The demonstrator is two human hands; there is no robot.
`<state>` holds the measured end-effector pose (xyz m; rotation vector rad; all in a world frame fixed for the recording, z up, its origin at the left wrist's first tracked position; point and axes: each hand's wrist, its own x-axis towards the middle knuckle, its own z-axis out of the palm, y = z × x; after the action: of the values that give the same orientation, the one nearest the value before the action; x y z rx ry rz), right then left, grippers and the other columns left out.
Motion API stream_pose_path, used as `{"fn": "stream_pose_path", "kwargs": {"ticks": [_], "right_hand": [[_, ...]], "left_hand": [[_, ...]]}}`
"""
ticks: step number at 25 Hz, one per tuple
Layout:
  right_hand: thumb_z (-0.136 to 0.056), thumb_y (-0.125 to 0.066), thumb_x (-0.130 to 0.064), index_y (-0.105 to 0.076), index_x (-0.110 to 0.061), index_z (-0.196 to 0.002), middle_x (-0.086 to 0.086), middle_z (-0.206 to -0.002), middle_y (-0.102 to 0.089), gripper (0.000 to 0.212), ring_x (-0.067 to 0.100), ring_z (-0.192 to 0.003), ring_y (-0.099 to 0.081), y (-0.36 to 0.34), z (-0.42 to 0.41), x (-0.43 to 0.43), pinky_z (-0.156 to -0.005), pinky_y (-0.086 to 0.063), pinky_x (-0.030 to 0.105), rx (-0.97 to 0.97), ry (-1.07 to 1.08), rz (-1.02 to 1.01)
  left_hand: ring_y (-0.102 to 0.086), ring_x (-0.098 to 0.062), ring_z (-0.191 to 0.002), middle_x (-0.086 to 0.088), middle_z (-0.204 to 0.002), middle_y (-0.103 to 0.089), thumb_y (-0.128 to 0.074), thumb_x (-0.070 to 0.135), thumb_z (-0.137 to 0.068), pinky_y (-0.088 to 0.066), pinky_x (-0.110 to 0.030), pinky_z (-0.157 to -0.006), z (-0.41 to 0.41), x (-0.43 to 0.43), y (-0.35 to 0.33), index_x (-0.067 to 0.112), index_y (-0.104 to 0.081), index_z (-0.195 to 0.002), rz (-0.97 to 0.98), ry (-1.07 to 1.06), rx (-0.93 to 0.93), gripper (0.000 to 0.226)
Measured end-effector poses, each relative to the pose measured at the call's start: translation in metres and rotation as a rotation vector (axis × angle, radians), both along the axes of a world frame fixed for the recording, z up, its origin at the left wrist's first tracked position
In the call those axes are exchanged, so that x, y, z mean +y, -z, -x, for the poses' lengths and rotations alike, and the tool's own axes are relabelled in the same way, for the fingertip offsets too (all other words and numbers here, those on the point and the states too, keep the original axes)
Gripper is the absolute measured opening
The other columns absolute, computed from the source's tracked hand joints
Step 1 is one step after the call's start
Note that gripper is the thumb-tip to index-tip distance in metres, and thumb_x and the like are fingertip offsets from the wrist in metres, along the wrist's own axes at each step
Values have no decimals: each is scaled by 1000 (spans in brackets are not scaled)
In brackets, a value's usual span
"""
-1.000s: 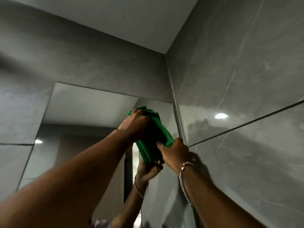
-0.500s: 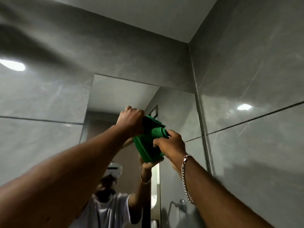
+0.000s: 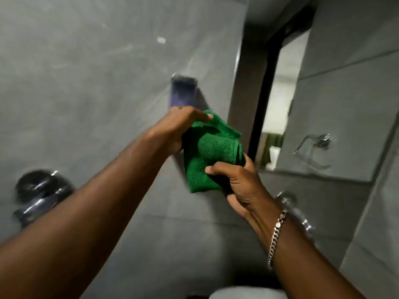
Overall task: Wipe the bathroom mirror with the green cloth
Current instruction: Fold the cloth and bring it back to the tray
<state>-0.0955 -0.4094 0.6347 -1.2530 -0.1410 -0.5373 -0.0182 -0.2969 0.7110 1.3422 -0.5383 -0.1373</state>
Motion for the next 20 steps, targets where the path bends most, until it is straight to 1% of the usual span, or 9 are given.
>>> {"fn": "stream_pose_path", "kwargs": {"ticks": [2, 5, 6, 9, 11, 14, 16, 18, 20], "right_hand": [[-58, -66, 16, -63, 4, -113, 17, -97, -71, 56, 31, -88, -68, 60, 1, 55, -75, -60, 45, 82, -93, -49], [-55, -71, 6, -67, 0, -107, 11, -93, -76, 53, 27, -84, -72, 152, 3, 138, -69, -60, 38, 206, -170, -87], [-56, -73, 5, -68, -2, -106, 9, -93, -77, 50, 25, -84, -73, 178, 3, 163, -70, -60, 37, 258, -194, -98], [-62, -81, 1, -70, -6, -103, 7, -95, -79, 43, 23, -87, -75, 258, -2, 229, -71, -60, 32, 413, -224, -85], [-71, -81, 0, -73, -7, -99, 6, -94, -79, 30, 20, -87, -75, 317, -7, 267, -70, -59, 29, 530, -202, -64], [-80, -76, -4, -74, -5, -97, 9, -91, -78, 17, 19, -79, -74, 415, -8, 297, -65, -59, 29, 746, -78, -50], [-85, -74, -16, -73, -6, -99, 10, -91, -76, 17, 19, -75, -73, 477, -9, 306, -55, -57, 28, 947, -36, 22], [-89, -68, -21, -69, -10, -97, 9, -91, -73, 14, 18, -71, -69, 531, -9, 313, -46, -55, 26, 1135, -66, 11], [-94, -61, -19, -64, -9, -105, 7, -93, -68, 16, 15, -73, -64, 578, -9, 322, -44, -54, 25, 1286, -114, -75]], "left_hand": [[-66, -30, -74, -25, -96, -66, -64, -4, -75, -59, -36, -72, 2, 56, 52, 0, -63, -100, -24, 8, 79, 26], [-68, -25, -61, -14, -68, -67, -69, -14, -65, -61, -34, -61, -3, 138, 125, 4, -59, -80, -31, -164, 156, 25], [-68, -23, -59, -11, -64, -67, -69, -15, -64, -61, -33, -60, -7, 164, 150, 5, -60, -79, -29, -203, 188, 27], [-68, -27, -68, -18, -80, -71, -70, -13, -64, -61, -39, -68, -23, 231, 230, -3, -68, -93, -116, -289, 262, 30], [-66, -28, -73, -22, -91, -71, -71, -11, -65, -59, -38, -72, -37, 264, 295, -4, -68, -100, -198, -356, 344, 36], [-63, -21, -68, -13, -82, -69, -69, -15, -66, -57, -29, -69, -55, 281, 403, 2, -69, -98, -285, -393, 470, 36], [-58, -16, -64, -5, -74, -64, -67, -18, -68, -54, -22, -62, -67, 275, 475, -1, -67, -102, -403, -405, 511, 39], [-61, -20, -70, -8, -79, -66, -65, -15, -69, -55, -27, -67, -72, 269, 543, 1, -69, -101, -557, -410, 555, 35], [-62, -19, -78, -8, -86, -68, -64, -8, -71, -54, -29, -71, -73, 272, 607, 8, -71, -98, -720, -432, 572, 32]]}}
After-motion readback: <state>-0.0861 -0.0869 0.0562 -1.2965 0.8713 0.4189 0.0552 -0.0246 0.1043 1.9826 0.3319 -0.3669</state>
